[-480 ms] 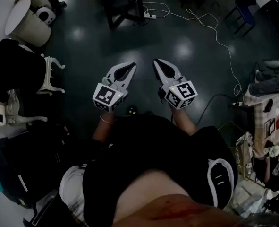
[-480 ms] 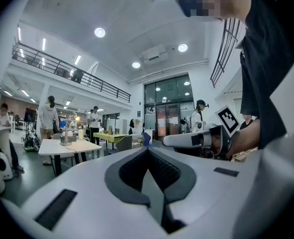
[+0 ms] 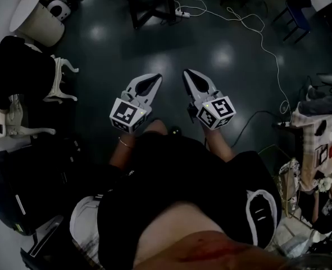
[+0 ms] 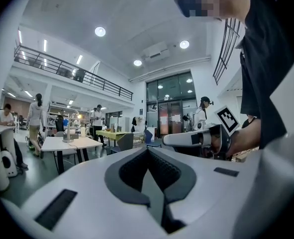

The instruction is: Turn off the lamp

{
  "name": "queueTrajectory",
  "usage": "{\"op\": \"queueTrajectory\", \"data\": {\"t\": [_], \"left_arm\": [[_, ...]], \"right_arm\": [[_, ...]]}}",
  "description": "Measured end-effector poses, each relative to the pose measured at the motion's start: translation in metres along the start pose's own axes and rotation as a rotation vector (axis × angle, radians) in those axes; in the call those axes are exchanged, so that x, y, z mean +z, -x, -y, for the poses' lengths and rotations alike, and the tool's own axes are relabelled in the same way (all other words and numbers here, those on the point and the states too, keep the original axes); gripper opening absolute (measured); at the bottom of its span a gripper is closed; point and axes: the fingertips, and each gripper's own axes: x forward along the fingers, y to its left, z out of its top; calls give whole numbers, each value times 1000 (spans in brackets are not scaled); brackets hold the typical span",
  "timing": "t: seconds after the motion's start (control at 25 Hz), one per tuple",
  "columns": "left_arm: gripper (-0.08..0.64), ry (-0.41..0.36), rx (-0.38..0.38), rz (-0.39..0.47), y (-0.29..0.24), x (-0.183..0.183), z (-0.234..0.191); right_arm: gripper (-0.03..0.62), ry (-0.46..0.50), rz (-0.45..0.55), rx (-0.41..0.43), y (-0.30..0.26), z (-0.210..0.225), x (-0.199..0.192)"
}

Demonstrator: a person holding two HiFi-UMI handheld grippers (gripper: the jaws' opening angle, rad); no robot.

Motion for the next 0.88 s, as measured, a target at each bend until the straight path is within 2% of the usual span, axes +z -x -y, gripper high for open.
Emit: {"op": "queueTrajectory", "data": {"t": [0.32, 0.48, 0.72, 0.88], "left_arm": [[6, -14, 6, -26, -1, -12, 6], [6, 0, -14, -9, -13, -4, 3], [6, -14, -60, 1, -38, -2, -5], [6, -23, -64, -2, -51, 2, -14]], "right_arm": [[0, -40, 33, 12, 14, 4, -4], [0, -32, 46, 0, 13, 11, 3], [0, -18, 61, -17, 5, 29, 12], [0, -21, 50, -18, -4, 38, 11]]}}
